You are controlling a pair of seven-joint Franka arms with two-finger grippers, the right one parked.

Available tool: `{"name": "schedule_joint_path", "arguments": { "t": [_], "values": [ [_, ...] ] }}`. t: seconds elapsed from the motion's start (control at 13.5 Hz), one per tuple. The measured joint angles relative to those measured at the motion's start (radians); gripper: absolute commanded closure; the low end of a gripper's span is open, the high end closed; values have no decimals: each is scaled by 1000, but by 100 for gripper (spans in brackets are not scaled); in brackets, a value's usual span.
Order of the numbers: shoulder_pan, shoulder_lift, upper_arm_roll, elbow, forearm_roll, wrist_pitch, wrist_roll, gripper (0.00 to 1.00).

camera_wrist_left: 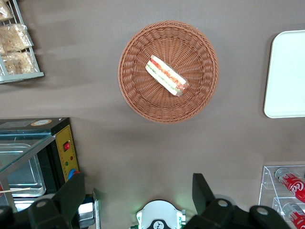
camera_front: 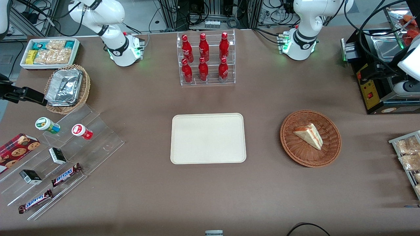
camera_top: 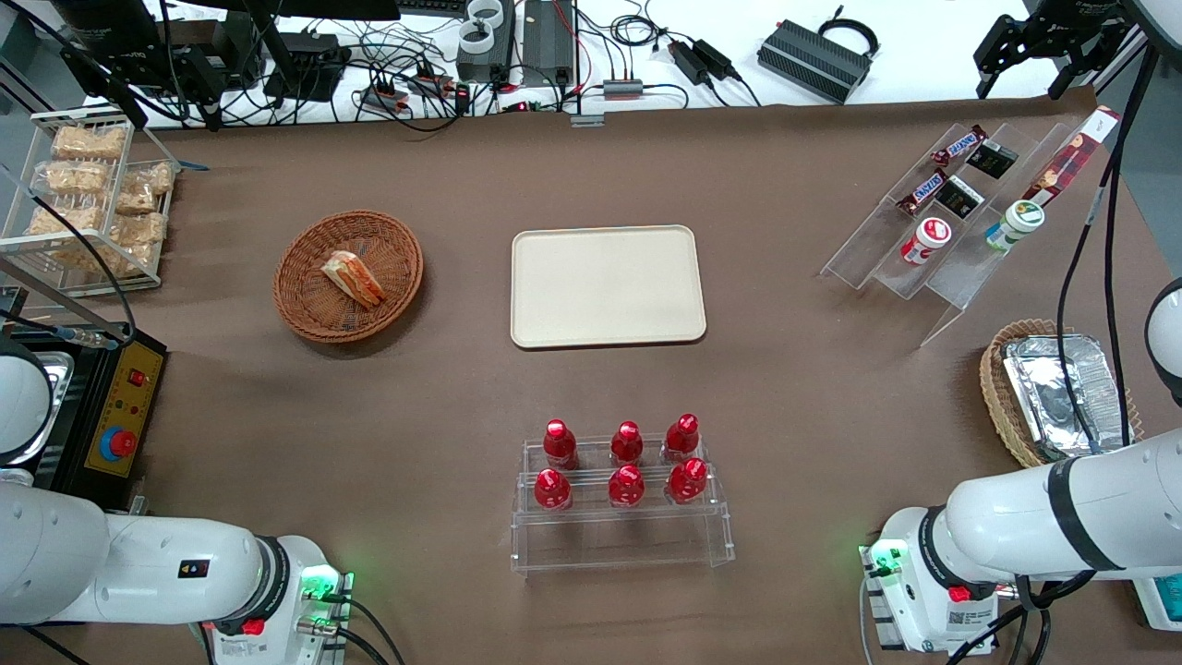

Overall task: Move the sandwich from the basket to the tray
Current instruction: 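Move the left gripper from rest toward the wicker basket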

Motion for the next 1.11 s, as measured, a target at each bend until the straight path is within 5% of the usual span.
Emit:
{"name": "schedule_joint_path", "arguments": {
  "t": [0.59, 1.11],
  "values": [
    [0, 66, 1, -25, 18, 19, -10, 1],
    [-22, 56, 0, -414, 19, 487, -372, 1]
  ]
}}
